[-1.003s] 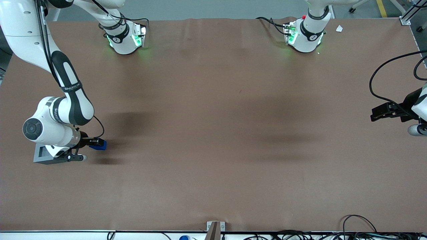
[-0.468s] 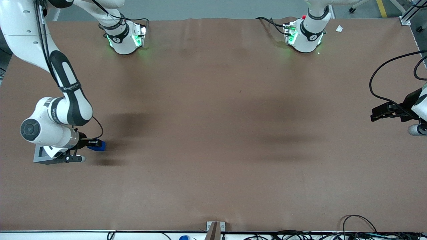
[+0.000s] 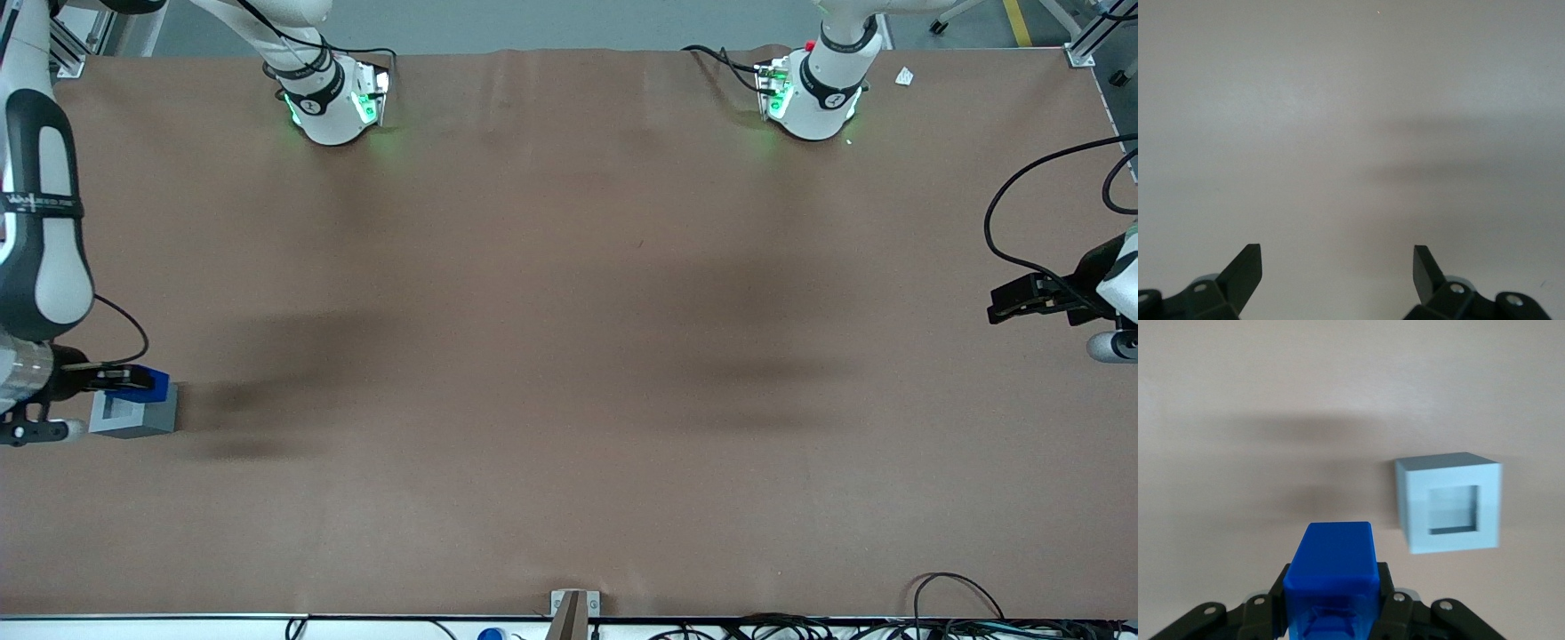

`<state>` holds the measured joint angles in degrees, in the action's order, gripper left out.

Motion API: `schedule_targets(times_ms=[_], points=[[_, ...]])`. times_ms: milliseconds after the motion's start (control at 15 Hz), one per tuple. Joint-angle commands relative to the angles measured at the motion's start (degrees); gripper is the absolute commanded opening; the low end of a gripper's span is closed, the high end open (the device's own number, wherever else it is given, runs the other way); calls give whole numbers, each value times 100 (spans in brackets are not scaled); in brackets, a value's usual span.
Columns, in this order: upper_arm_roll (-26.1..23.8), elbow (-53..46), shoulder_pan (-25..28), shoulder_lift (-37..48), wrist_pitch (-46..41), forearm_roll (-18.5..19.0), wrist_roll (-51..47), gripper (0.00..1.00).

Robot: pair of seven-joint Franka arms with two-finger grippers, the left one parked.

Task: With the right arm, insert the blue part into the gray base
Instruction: 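Lift the blue block and carry it over the gray base opening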

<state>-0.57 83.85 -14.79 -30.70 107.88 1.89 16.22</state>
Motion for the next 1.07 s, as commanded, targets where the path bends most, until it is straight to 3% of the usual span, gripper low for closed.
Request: schedule_targets(times_ms=[0, 736, 1003], points=[[-84, 17, -322, -59, 14, 101, 171, 0], [-75, -131, -621, -595, 716, 286, 1277, 0], [-84, -447, -797, -867, 753, 216, 1104, 0]])
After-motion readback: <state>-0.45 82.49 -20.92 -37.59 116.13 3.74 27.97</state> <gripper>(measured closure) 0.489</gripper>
